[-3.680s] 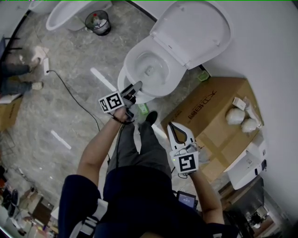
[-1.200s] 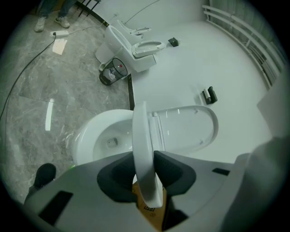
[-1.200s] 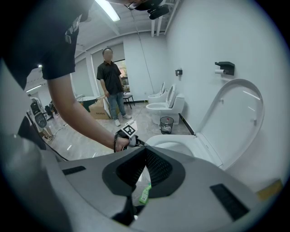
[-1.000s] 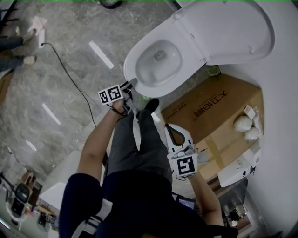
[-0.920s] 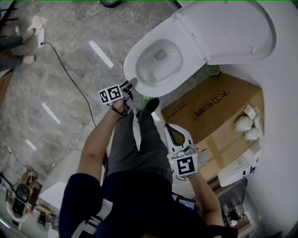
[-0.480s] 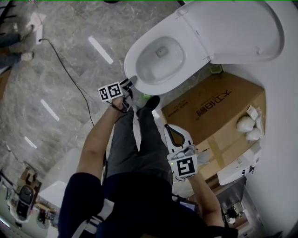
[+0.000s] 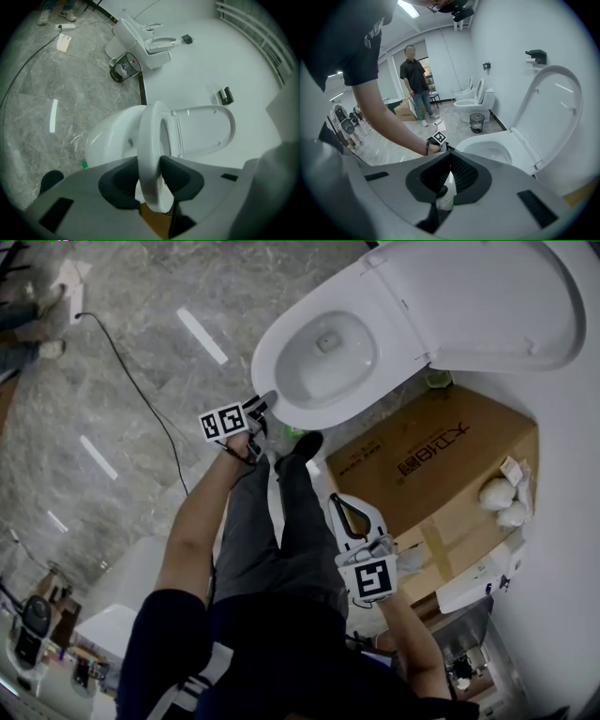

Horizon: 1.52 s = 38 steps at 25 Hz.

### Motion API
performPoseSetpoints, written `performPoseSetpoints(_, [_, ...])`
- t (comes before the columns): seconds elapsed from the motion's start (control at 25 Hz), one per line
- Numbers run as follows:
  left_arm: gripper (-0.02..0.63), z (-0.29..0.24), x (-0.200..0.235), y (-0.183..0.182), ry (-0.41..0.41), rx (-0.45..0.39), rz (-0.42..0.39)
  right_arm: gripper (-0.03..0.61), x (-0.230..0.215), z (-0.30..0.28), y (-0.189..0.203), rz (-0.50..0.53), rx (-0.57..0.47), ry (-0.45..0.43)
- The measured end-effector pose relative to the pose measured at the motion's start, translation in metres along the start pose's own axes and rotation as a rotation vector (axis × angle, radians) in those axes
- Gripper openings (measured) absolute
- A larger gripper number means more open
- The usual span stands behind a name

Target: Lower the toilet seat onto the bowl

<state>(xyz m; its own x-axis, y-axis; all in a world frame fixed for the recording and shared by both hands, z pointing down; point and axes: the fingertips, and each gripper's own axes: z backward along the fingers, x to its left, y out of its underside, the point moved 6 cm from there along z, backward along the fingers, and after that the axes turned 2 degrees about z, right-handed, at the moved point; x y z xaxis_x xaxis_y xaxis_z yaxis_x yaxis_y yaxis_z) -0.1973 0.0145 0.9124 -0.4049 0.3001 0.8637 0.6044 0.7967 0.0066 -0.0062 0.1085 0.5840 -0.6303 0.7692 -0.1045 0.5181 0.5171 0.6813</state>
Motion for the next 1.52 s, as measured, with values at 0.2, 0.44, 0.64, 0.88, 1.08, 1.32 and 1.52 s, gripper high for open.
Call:
performPoseSetpoints(0.2, [0.160, -0.004, 0.011, 0.000, -0.003, 0.005, 0.006, 0.020, 0.003, -0.007, 0.004, -0.011, 0.009, -0.009])
performPoseSetpoints(0.44, [0.163, -0.009, 0.023, 0.000, -0.002, 0.012, 0.003, 0.020, 0.008, -0.016, 0.008, -0.018, 0.014, -0.019])
performPoseSetpoints(0.64, [0.167, -0.013, 0.031, 0.000, -0.011, 0.013, 0.003, 0.020, 0.007, -0.021, 0.011, -0.027, 0.015, -0.017])
performPoseSetpoints(0.88, [0.167, -0.016, 0.034, 0.000, -0.008, 0.015, 0.002, 0.020, 0.007, -0.025, 0.017, -0.025, 0.027, -0.029])
performPoseSetpoints(1.08, [0.170, -0.014, 0.033, -0.001, -0.025, 0.009, -0.013, 0.020, 0.009, -0.027, 0.017, -0.041, 0.023, -0.027])
performPoseSetpoints(1.32, [0.181, -0.013, 0.030, 0.000, -0.107, -0.010, -0.036, 0.020, 0.010, -0.028, 0.019, -0.054, 0.031, -0.031])
performPoseSetpoints(1.52, [0.172, -0.009, 0.030, 0.002, -0.202, -0.033, -0.082, 0.020, 0.008, -0.029, 0.017, -0.049, 0.019, -0.039])
